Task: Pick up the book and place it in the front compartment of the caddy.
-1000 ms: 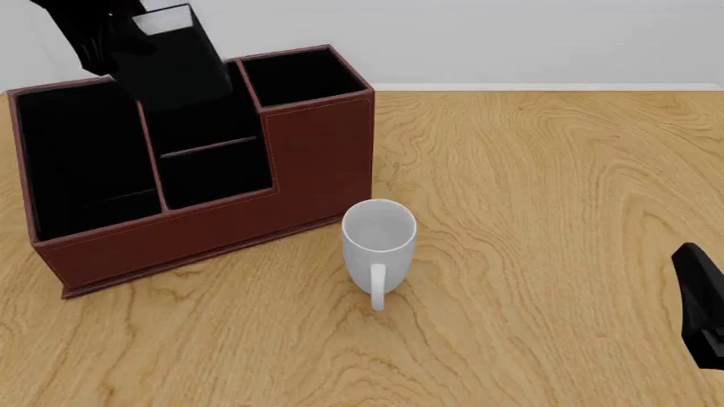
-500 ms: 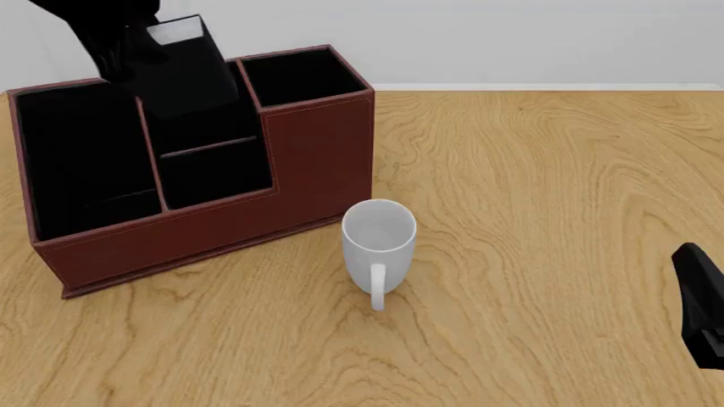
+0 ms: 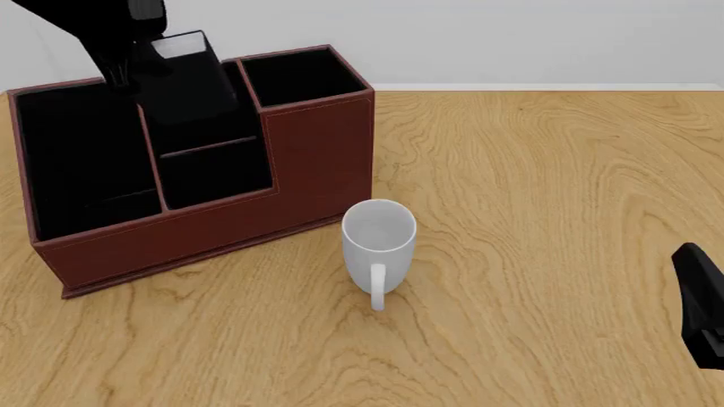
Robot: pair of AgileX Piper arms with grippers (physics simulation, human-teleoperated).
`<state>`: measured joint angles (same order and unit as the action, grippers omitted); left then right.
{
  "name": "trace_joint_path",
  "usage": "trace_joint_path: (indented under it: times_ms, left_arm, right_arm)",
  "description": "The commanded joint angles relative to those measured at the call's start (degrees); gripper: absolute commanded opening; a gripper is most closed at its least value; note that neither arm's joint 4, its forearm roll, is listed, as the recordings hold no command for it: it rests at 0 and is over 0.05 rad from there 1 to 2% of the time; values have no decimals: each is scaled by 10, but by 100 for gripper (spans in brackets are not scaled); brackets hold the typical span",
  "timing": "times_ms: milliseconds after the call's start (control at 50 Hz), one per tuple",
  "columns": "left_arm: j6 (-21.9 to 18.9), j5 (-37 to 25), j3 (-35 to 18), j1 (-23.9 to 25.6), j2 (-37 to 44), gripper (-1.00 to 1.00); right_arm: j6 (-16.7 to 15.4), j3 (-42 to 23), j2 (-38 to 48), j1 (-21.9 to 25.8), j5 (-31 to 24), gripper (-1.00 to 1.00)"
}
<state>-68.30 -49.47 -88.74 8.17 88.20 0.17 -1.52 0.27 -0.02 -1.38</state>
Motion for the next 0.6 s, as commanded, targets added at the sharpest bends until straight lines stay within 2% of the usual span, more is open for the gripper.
trace_joint_path:
  times_ms: [20,400,600]
  left_arm:
    - [-14,17,-2,-4,5,-100]
    - [-11,29,-1,-1,26,-100]
    - [-23,45,13,-6,33,-100]
  right_arm:
    - [0,0,0,0,0,100]
    - [0,0,0,0,0,100]
    - [0,0,0,0,0,100]
